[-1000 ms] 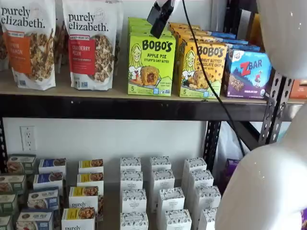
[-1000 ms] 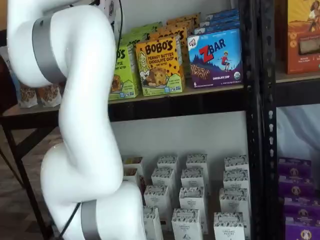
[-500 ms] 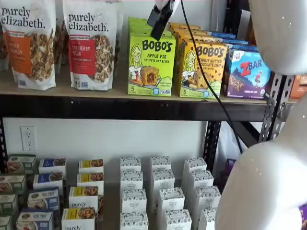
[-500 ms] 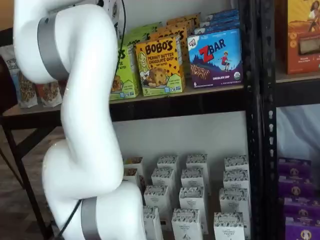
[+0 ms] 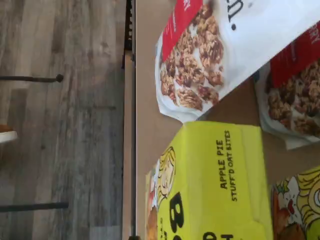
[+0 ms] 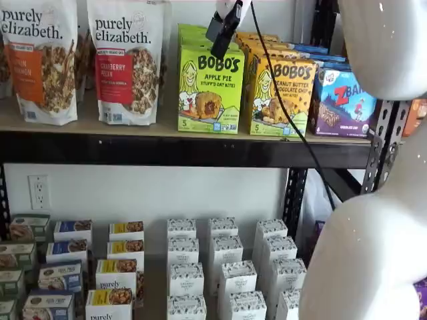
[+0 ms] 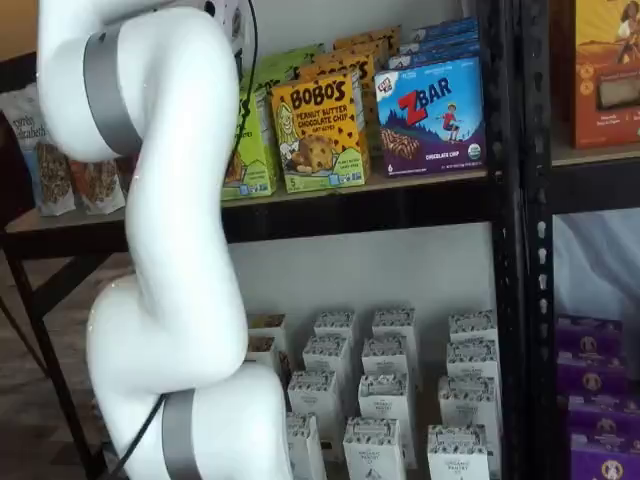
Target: Pick the green box on the top shelf, the fourth from the left
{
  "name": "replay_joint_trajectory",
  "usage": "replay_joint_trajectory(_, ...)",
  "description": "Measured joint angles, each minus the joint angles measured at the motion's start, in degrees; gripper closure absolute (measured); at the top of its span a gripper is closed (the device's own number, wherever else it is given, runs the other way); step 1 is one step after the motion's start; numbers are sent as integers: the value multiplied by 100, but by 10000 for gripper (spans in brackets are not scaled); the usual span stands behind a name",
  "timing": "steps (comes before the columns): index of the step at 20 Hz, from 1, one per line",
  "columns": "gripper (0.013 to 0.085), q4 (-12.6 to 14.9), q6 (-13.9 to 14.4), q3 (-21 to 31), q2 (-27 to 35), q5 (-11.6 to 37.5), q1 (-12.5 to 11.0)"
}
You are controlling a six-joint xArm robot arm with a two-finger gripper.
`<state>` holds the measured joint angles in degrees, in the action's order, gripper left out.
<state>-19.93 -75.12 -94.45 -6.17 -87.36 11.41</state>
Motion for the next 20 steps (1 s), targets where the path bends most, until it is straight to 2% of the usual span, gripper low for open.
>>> replay_joint_trajectory(9,130,184,-24,-46,129,-86,29)
replay_joint_trajectory(20,130,389,-20,154,85,38,99)
